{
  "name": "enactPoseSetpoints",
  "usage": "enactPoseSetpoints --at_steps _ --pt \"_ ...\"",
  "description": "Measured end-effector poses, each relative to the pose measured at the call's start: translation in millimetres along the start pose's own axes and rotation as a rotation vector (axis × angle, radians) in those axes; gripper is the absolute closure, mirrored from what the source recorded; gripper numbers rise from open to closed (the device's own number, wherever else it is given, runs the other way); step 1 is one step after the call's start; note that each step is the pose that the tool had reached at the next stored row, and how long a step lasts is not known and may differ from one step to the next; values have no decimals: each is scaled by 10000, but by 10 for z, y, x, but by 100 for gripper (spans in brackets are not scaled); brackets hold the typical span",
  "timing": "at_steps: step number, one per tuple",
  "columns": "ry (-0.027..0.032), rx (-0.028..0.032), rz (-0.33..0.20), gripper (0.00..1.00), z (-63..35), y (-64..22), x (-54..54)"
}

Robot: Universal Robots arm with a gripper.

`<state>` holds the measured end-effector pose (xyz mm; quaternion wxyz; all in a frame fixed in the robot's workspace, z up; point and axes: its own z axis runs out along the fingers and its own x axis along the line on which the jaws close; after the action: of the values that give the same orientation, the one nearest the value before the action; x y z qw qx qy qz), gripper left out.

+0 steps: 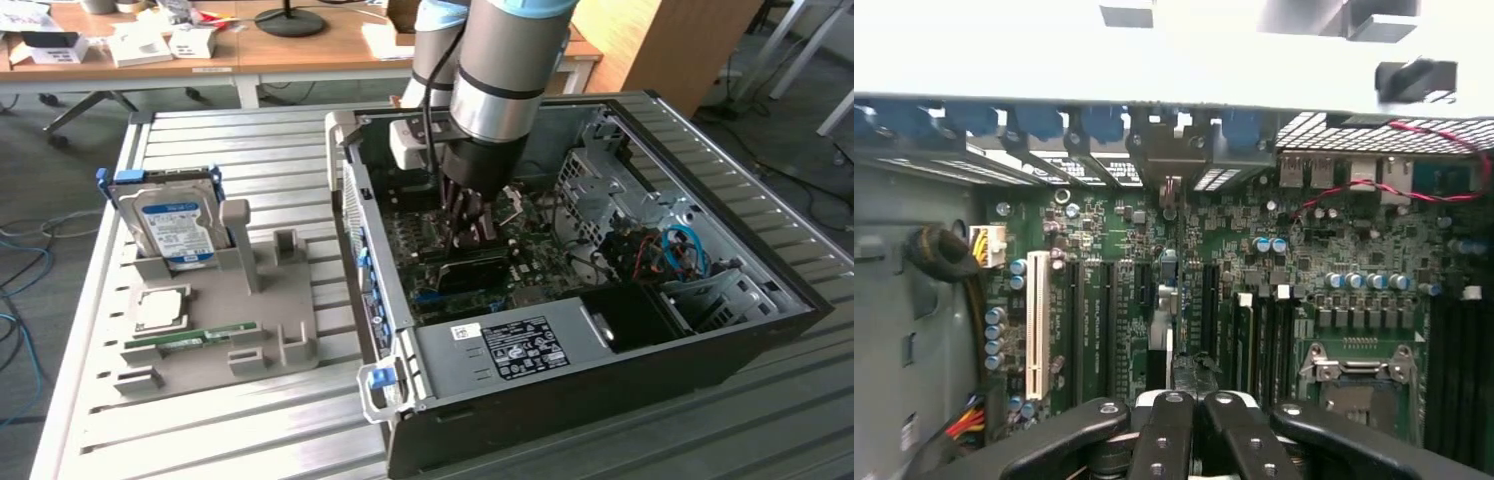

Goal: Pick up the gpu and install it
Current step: 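Press down on the gpu until it lock into place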

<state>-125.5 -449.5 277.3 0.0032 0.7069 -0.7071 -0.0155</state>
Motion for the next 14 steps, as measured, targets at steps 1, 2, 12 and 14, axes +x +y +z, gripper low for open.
enactPoseSetpoints --at_steps 1,2,12,14 --pt "1 -1 0 89 -29 1 0" --pt "1 0 0 89 -61 2 -1" --pt "2 -1 0 89 -402 11 -7" --pt "1 -1 -1 89 -437 11 -8"
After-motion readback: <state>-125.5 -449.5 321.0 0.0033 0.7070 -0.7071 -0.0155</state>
